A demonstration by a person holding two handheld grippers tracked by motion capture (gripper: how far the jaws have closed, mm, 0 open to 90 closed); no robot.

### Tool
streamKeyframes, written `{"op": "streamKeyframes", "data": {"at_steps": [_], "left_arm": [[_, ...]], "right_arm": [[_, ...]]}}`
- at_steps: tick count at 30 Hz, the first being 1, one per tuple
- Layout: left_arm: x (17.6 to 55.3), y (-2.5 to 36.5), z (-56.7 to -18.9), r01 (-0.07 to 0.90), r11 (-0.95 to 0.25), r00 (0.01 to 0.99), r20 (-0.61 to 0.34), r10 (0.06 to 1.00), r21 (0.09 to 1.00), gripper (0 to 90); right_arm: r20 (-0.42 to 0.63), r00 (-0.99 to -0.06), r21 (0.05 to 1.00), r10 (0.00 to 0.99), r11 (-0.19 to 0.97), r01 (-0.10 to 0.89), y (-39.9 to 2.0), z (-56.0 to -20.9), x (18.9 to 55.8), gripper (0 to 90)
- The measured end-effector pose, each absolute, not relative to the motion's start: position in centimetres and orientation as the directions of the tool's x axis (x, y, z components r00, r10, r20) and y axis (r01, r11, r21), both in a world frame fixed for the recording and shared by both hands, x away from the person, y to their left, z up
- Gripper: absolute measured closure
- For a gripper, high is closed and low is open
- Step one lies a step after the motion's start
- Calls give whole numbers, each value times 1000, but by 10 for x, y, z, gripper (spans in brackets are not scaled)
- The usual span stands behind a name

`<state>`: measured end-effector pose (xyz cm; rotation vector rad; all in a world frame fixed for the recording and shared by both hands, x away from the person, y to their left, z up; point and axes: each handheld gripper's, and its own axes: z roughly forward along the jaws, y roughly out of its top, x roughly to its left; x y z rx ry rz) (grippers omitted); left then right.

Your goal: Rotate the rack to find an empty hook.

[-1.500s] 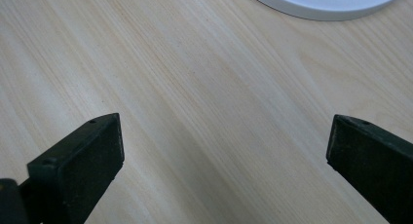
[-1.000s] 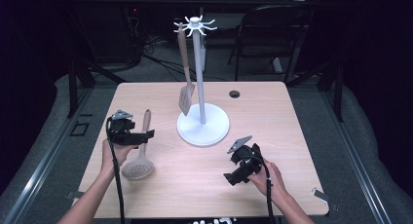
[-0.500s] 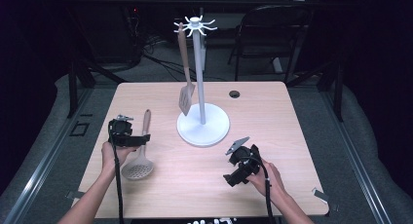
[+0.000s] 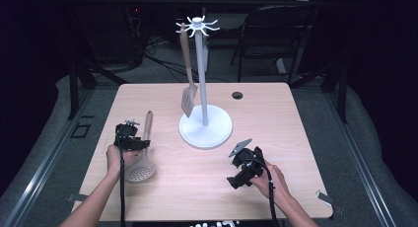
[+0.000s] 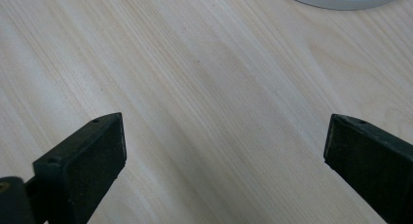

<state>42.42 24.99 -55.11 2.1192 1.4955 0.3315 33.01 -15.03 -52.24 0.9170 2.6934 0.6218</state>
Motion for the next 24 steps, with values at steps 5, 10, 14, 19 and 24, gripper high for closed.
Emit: {"op": "streamKeyframes", "data": {"at_steps": [5, 10, 14, 19, 24], "left_arm": [[425, 246, -556, 802, -302, 376, -42, 926, 514, 603], [426, 246, -561, 806, -308, 384, -51, 922, 505, 629], [425, 246, -561, 805, -313, 389, -50, 920, 505, 641], [423, 248, -560, 809, -314, 393, -61, 917, 496, 657], [420, 253, -558, 811, -321, 402, -69, 913, 488, 686]], "right_arm": [[-84, -777, 465, 624, 714, 523, -152, -521, 330, 15], [-84, -779, 464, 622, 716, 522, -152, -520, 330, 18], [-82, -778, 459, 623, 716, 526, -152, -521, 330, 20], [-86, -778, 463, 622, 717, 522, -152, -520, 329, 21], [-90, -779, 458, 621, 720, 521, -152, -520, 329, 22]]}}
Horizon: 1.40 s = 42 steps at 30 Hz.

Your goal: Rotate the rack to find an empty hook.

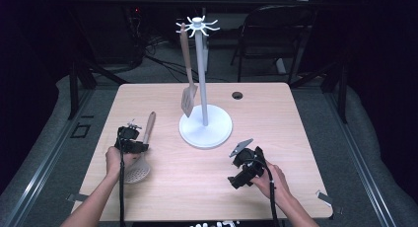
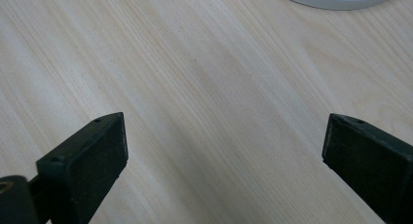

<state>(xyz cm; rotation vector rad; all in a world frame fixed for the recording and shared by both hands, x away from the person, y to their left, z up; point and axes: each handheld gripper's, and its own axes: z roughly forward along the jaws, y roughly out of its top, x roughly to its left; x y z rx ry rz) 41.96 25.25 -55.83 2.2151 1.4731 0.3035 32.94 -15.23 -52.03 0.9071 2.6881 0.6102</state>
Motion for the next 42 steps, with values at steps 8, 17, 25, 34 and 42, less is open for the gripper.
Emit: {"op": "streamKeyframes", "data": {"at_steps": [8, 17, 25, 34, 42], "left_arm": [[409, 260, -556, 819, -340, 416, -70, 907, 462, 732], [399, 263, -554, 821, -366, 437, -72, 896, 438, 758], [385, 262, -552, 817, -408, 470, -58, 881, 408, 766], [389, 258, -548, 811, -448, 492, -24, 870, 377, 666], [407, 251, -547, 813, -458, 496, -16, 868, 359, 655]], "right_arm": [[-95, -782, 448, 616, 728, 519, -151, -520, 329, 23], [-91, -782, 455, 617, 724, 518, -150, -521, 328, 24], [-88, -780, 457, 619, 721, 520, -148, -522, 327, 24], [-94, -787, 449, 610, 731, 513, -147, -522, 328, 24], [-84, -793, 450, 604, 733, 511, -145, -524, 327, 24]]}}
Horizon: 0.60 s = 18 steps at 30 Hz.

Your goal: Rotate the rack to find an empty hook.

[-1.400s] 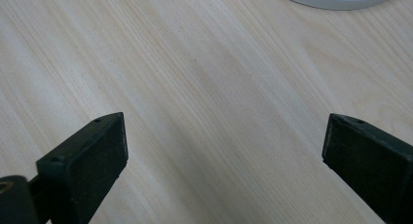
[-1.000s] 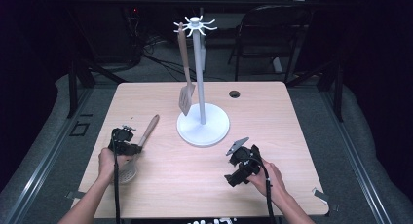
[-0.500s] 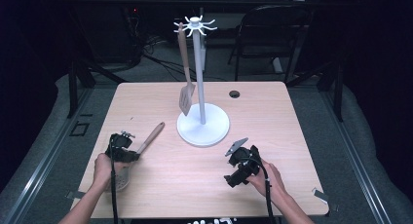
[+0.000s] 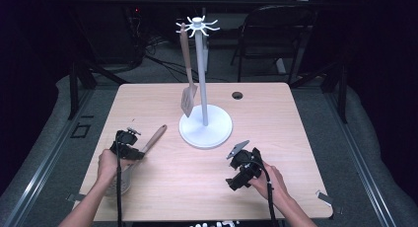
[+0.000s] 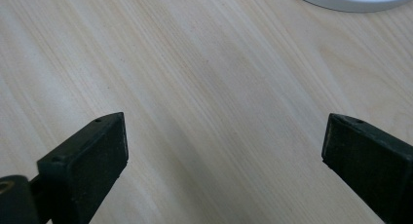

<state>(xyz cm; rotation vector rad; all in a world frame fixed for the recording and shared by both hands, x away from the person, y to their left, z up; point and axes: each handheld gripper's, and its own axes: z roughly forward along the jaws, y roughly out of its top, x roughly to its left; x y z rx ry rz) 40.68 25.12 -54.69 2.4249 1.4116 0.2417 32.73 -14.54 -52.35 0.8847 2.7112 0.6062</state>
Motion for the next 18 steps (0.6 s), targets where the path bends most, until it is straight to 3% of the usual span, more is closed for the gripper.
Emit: {"op": "streamKeyframes", "data": {"at_steps": [18], "left_arm": [[426, 236, -549, 822, -489, 516, -18, 857, 292, 744]], "right_arm": [[-86, -796, 438, 599, 741, 510, -146, -526, 329, 25]]}}
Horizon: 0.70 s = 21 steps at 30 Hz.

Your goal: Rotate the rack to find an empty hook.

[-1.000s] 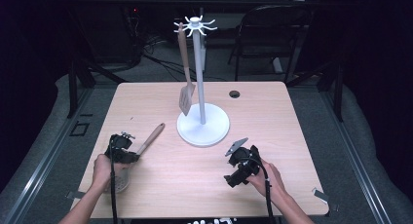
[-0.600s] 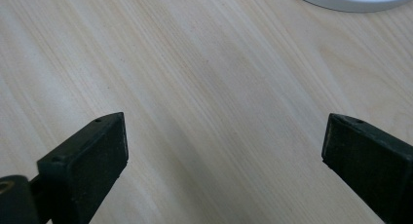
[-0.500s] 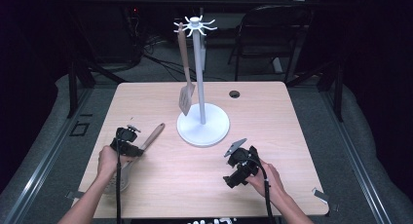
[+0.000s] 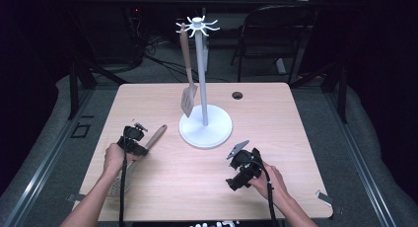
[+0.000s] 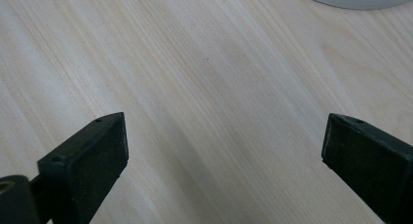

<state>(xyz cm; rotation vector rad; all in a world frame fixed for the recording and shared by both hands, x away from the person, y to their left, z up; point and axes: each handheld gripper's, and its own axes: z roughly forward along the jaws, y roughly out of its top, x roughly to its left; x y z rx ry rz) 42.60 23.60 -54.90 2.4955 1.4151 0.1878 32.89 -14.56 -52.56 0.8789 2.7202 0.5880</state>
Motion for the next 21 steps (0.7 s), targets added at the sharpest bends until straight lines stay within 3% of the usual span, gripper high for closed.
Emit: {"op": "streamKeyframes", "data": {"at_steps": [15, 21], "left_arm": [[423, 248, -546, 831, -438, 491, -82, 867, 344, 756], [412, 259, -535, 813, -390, 481, -122, 868, 433, 756]], "right_arm": [[-82, -797, 426, 598, 744, 514, -146, -527, 328, 26], [-82, -797, 432, 598, 742, 512, -146, -527, 328, 27]]}}
